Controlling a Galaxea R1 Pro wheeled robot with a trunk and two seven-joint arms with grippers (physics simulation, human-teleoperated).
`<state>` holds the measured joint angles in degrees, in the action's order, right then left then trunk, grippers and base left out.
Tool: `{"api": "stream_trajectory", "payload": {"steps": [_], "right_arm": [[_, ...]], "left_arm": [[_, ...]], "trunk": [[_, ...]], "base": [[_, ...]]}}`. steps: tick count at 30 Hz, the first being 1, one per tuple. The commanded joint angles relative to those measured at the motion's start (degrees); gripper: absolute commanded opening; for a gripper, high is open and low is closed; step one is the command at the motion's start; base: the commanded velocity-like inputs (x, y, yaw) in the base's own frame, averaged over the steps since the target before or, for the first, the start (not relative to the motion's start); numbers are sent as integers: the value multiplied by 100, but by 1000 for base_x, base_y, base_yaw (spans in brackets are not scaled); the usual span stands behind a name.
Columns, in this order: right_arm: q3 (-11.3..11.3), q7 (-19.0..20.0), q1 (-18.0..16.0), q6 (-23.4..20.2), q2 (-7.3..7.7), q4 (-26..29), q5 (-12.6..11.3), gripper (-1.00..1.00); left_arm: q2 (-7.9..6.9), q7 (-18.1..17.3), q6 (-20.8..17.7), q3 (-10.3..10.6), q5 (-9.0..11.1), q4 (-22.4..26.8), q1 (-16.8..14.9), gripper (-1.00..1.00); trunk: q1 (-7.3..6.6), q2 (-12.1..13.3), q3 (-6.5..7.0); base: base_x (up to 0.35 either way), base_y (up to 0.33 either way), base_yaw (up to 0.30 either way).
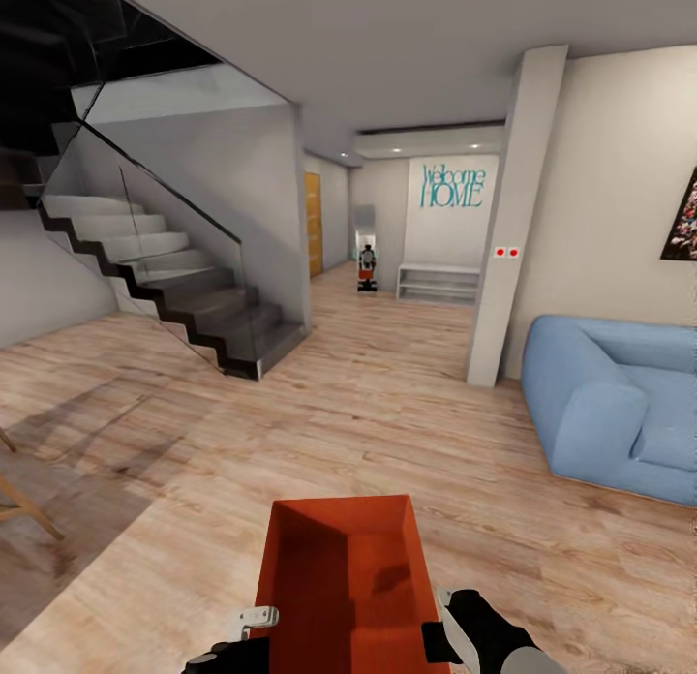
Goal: Move the two storage containers from the living room to the garage. In the garage, place one container on the floor and stack the other container on top of it (either order is fine).
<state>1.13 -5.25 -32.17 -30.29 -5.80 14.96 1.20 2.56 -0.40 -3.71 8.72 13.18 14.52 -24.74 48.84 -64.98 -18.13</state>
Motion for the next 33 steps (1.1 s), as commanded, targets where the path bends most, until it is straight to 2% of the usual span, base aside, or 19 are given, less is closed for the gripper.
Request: {"api": "stream_trajectory", "payload": {"steps": [1, 10, 33], "right_arm": [[-131, -20, 0, -108, 88, -11, -129, -100], [-131, -20, 0, -104, 88, -6, -129, -100], [-131, -20, 3, -100, 88, -2, -129, -100]], "left_arm": [[-10, 22, 256, 139, 106, 33, -5, -100], [-10, 22, 257, 139, 106, 33, -5, -100], [-10, 22, 257, 139, 106, 33, -5, -100]], "trunk": [[0, -5, -16], [0, -5, -80], [0, -5, -88]], "base": [[0, 0, -66], [0, 0, -44], [4, 0, -7]]}}
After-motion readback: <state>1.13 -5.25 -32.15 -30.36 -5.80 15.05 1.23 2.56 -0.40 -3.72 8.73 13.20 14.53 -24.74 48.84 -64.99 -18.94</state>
